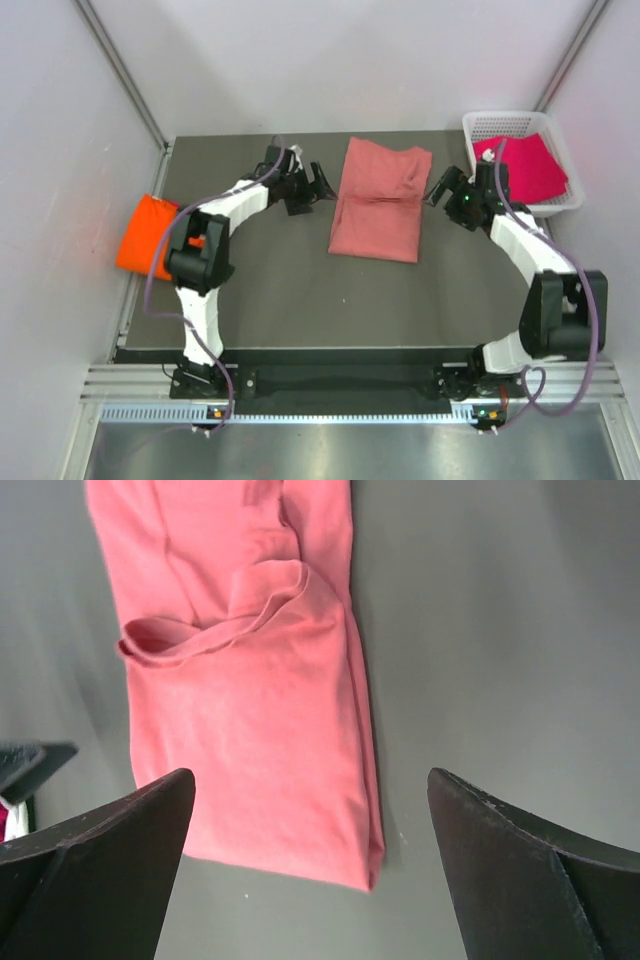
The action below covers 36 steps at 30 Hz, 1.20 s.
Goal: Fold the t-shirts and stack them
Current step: Fold the tshirt
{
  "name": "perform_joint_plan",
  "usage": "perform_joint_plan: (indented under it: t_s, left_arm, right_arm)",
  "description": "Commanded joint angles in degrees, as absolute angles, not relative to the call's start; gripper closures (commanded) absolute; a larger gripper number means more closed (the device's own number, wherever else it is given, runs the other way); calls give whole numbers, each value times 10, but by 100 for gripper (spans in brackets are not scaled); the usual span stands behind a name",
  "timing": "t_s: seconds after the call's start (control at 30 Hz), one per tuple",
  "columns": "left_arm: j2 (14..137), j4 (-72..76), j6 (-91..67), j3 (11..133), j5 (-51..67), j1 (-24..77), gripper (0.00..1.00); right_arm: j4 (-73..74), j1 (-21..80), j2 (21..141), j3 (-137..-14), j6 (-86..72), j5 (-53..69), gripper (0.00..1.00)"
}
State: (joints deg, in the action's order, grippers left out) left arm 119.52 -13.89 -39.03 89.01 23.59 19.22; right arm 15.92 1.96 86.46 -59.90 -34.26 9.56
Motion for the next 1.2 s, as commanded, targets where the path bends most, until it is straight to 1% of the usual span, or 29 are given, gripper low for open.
perform_joint_plan:
  t_s: [0.0, 0.03, 0.17, 0.23, 0.27, 0.33, 0.37, 0.43, 0.47, 0.5, 0.6, 0.67, 0.73, 0.8, 0.87, 0.93, 0.97, 1.0, 1.03, 1.1, 1.13, 1.17]
  left_arm:
    - [1078, -111, -349, 797, 176, 191, 1]
    - [1067, -109, -342, 780, 176, 190, 1]
    - [1031, -109, -321, 716, 178, 190, 4]
    - [1001, -68, -321, 682, 182, 190, 3]
    - [989, -42, -325, 640, 179, 190, 1]
    - [954, 26, -338, 600, 164, 190, 1]
    - [934, 43, -341, 566, 138, 190, 1]
    - [917, 74, -351, 540, 96, 190, 1]
    - [908, 82, -359, 515, 47, 190, 1]
    - [896, 89, -377, 506, 34, 189, 1]
    - [879, 144, -366, 473, 51, 188, 1]
    - [869, 175, -359, 455, 61, 187, 1]
    - [862, 178, -346, 453, 82, 188, 1]
    - [850, 183, -349, 444, 70, 188, 1]
    - [839, 198, -352, 427, 69, 187, 1]
    - [839, 213, -362, 422, 78, 188, 1]
    - [846, 213, -362, 427, 81, 188, 1]
    - [853, 187, -361, 436, 83, 188, 1]
    - [865, 157, -359, 450, 87, 189, 1]
    - [901, 104, -351, 498, 97, 191, 4]
    - [918, 105, -350, 509, 122, 192, 6]
    - [925, 108, -351, 511, 132, 193, 12]
  right_arm:
    - [100, 17, 782, -535, -327, 63, 0]
    - [87, 17, 771, -503, -322, 69, 0]
    - [79, 14, 737, -463, -261, 129, 2]
    - [50, 13, 737, -450, -260, 161, 1]
    - [39, 13, 739, -437, -265, 181, 0]
    - [12, 14, 741, -419, -272, 178, 0]
    - [11, 14, 745, -417, -279, 158, 0]
    - [10, 16, 750, -412, -285, 140, 0]
    - [8, 17, 751, -410, -293, 126, 0]
    - [4, 18, 751, -406, -301, 120, 0]
    - [-46, 15, 746, -372, -325, 121, 0]
    - [-94, 4, 731, -340, -331, 166, 0]
    - [-134, -31, 716, -308, -345, 182, 0]
    - [-165, -55, 702, -284, -354, 201, 0]
    - [-173, -69, 718, -281, -347, 255, 3]
    - [-170, -69, 739, -287, -342, 258, 4]
    - [-164, -68, 746, -293, -336, 260, 6]
    - [-158, -62, 751, -298, -331, 258, 12]
    - [-143, -58, 760, -311, -321, 254, 24]
    - [-107, -33, 766, -323, -315, 215, 24]
    - [-101, -23, 772, -335, -304, 196, 31]
    - [-91, -5, 773, -341, -301, 181, 31]
